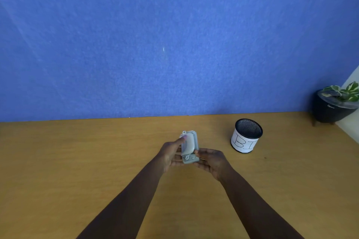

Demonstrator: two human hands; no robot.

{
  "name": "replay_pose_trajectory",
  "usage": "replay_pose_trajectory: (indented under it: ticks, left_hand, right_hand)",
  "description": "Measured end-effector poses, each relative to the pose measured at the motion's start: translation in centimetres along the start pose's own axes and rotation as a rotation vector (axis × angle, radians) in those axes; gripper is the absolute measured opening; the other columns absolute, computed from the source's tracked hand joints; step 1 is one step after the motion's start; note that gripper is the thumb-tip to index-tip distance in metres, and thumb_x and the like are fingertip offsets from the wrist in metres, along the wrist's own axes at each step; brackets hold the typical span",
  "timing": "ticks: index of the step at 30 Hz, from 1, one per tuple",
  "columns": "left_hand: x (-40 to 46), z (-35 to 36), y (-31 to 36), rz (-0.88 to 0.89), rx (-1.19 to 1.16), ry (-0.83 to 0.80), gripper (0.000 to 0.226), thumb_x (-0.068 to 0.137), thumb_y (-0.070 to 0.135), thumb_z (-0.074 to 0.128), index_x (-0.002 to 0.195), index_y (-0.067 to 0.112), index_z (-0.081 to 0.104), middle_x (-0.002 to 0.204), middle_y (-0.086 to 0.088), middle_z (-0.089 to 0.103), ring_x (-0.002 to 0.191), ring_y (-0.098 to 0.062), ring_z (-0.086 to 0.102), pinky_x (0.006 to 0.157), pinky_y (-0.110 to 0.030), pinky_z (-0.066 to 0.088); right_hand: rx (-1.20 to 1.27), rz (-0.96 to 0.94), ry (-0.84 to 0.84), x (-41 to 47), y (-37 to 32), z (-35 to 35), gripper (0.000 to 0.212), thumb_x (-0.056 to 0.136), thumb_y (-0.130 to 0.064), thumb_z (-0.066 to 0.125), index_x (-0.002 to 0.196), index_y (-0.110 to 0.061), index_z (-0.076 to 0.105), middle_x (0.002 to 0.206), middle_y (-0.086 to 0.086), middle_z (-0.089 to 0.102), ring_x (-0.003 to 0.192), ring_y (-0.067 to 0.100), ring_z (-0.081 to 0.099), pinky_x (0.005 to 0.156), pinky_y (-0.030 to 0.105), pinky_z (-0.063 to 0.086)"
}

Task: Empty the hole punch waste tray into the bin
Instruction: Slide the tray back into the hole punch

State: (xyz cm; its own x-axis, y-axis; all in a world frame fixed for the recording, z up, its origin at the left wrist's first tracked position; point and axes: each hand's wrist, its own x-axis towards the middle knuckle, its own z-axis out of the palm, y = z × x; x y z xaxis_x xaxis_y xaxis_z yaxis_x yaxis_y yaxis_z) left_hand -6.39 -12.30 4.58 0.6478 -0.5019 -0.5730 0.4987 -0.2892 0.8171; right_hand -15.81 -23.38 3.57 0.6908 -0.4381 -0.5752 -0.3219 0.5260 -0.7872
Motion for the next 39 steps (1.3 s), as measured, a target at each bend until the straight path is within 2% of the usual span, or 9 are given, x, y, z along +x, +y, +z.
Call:
replay_pose_trajectory:
  ticks: [3,7,14,17,19,23,26,29,39]
  left_hand:
    - [-0.2,0.4,-0.3,0.045,0.082,0.058,0.039,0.078,0.03,0.075,0.103,0.001,0.067,0.076,-0.005,0.068,0.065,-0.017,0.067,0.047,-0.024,0.056]
    - [0.1,0.8,-0.8,0.029,0.068,0.109,0.047,0.074,0.025,0.079,0.107,-0.005,0.065,0.097,-0.019,0.071,0.086,-0.031,0.068,0.07,-0.038,0.059]
    - [0.5,0.8,-1.2,0.03,0.044,0.162,0.043,0.074,0.021,0.078,0.109,-0.003,0.067,0.105,-0.019,0.07,0.087,-0.029,0.067,0.077,-0.041,0.059]
    - [0.9,0.2,-1.3,0.044,0.102,0.241,0.044,0.07,0.023,0.079,0.105,-0.002,0.07,0.097,-0.013,0.069,0.086,-0.028,0.069,0.067,-0.039,0.061]
    - [1.3,-0.7,-1.2,0.051,0.176,0.309,0.044,0.07,0.027,0.08,0.102,-0.001,0.07,0.096,-0.014,0.068,0.092,-0.032,0.07,0.076,-0.045,0.06]
    - [2.1,-4.0,-1.2,0.072,0.376,0.422,0.044,0.067,0.036,0.081,0.096,0.003,0.073,0.099,-0.014,0.074,0.093,-0.029,0.071,0.082,-0.044,0.059]
    - [2.3,-6.8,-1.4,0.064,0.516,0.486,0.049,0.067,0.04,0.079,0.101,0.005,0.073,0.104,-0.013,0.074,0.096,-0.027,0.07,0.084,-0.04,0.058]
    - [2.3,-9.5,-1.7,-0.003,0.568,0.54,0.057,0.069,0.042,0.078,0.109,0.002,0.069,0.109,-0.013,0.072,0.1,-0.028,0.068,0.084,-0.036,0.057]
    - [2.2,-13.9,-3.4,-0.126,0.556,0.573,0.054,0.071,0.04,0.077,0.107,0.0,0.068,0.102,-0.014,0.072,0.093,-0.029,0.068,0.071,-0.033,0.052]
  right_hand:
    - [-0.091,-0.058,0.069,0.2,0.3,0.5,0.025,0.077,-0.003,0.071,0.099,0.009,0.065,0.082,0.017,0.068,0.063,0.02,0.064,0.051,0.021,0.057]
    - [-0.218,-0.077,0.187,0.7,0.8,0.6,0.013,0.069,-0.004,0.078,0.071,-0.001,0.066,0.07,0.013,0.066,0.057,0.017,0.062,0.058,0.026,0.057]
    - [-0.221,-0.06,0.165,1.1,0.4,1.0,0.016,0.07,-0.005,0.079,0.069,-0.003,0.063,0.066,0.011,0.063,0.051,0.015,0.055,0.035,0.016,0.045]
    - [-0.233,-0.028,0.102,1.1,0.7,1.3,0.013,0.079,-0.013,0.072,0.082,-0.002,0.066,0.068,0.008,0.064,0.054,0.015,0.058,0.044,0.02,0.049]
    - [-0.263,-0.079,0.134,1.5,0.9,1.3,0.018,0.082,-0.021,0.069,0.082,-0.003,0.068,0.074,0.011,0.067,0.062,0.02,0.061,0.052,0.026,0.049]
    - [-1.001,-0.351,0.307,2.5,0.9,0.3,0.033,0.09,-0.032,0.055,0.109,-0.01,0.071,0.112,0.009,0.071,0.103,0.024,0.064,0.077,0.024,0.048]
    - [-1.319,-0.41,0.274,3.5,1.3,-0.7,0.041,0.096,-0.031,0.043,0.132,-0.015,0.052,0.139,0.007,0.053,0.128,0.022,0.048,0.099,0.03,0.043]
    - [-1.562,-0.371,0.194,4.5,2.1,-1.5,0.052,0.099,-0.031,0.035,0.146,-0.012,0.027,0.155,0.007,0.027,0.145,0.022,0.019,0.115,0.034,0.025]
    - [-1.635,-0.266,0.086,5.9,3.6,-2.6,0.067,0.098,-0.037,0.033,0.149,-0.008,0.0,0.16,0.007,-0.002,0.148,0.021,0.0,0.12,0.035,0.011]
